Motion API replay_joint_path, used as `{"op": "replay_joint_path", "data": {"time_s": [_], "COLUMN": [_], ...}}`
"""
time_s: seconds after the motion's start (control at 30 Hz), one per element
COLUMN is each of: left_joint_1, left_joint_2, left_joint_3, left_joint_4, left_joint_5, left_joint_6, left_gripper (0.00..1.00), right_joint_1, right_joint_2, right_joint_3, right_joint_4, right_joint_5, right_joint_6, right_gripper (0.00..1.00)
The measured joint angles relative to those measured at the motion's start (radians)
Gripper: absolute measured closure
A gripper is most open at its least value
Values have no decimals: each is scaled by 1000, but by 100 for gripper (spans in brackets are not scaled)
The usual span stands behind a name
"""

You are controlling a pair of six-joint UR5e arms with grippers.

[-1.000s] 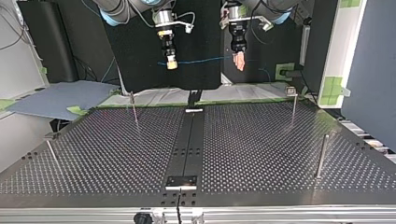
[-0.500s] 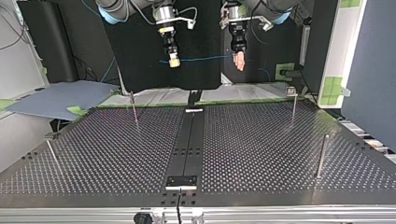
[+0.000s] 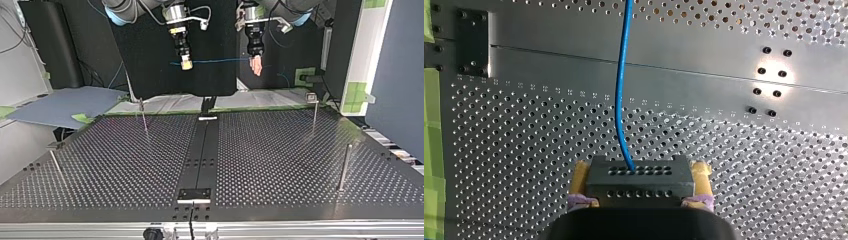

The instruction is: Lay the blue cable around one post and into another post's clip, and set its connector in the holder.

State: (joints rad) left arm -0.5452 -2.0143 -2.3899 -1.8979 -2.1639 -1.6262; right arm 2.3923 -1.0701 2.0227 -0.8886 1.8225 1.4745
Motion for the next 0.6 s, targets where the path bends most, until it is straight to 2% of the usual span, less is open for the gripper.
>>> {"op": "replay_joint_path", "data": {"time_s": [0.2, 0.37, 0.47, 0.6], "left_joint_1": [-20, -20, -10, 11], "left_joint_2": [36, 78, 107, 149], "left_joint_3": [-31, -40, -37, -26], "left_joint_4": [-36, -78, -107, -149], "left_joint_5": [-5, -4, -19, -40], "left_joint_6": [-36, -78, -107, -129], "left_gripper": [0, 0, 0, 0], "right_joint_1": [6, 11, 8, 4], "right_joint_2": [-7, -52, -85, -126], "right_joint_3": [-11, -23, -35, -64], "right_joint_4": [22, 51, 68, 103], "right_joint_5": [1, -19, -34, -40], "right_joint_6": [2, 12, 29, 54], "right_gripper": [100, 100, 100, 100]}}
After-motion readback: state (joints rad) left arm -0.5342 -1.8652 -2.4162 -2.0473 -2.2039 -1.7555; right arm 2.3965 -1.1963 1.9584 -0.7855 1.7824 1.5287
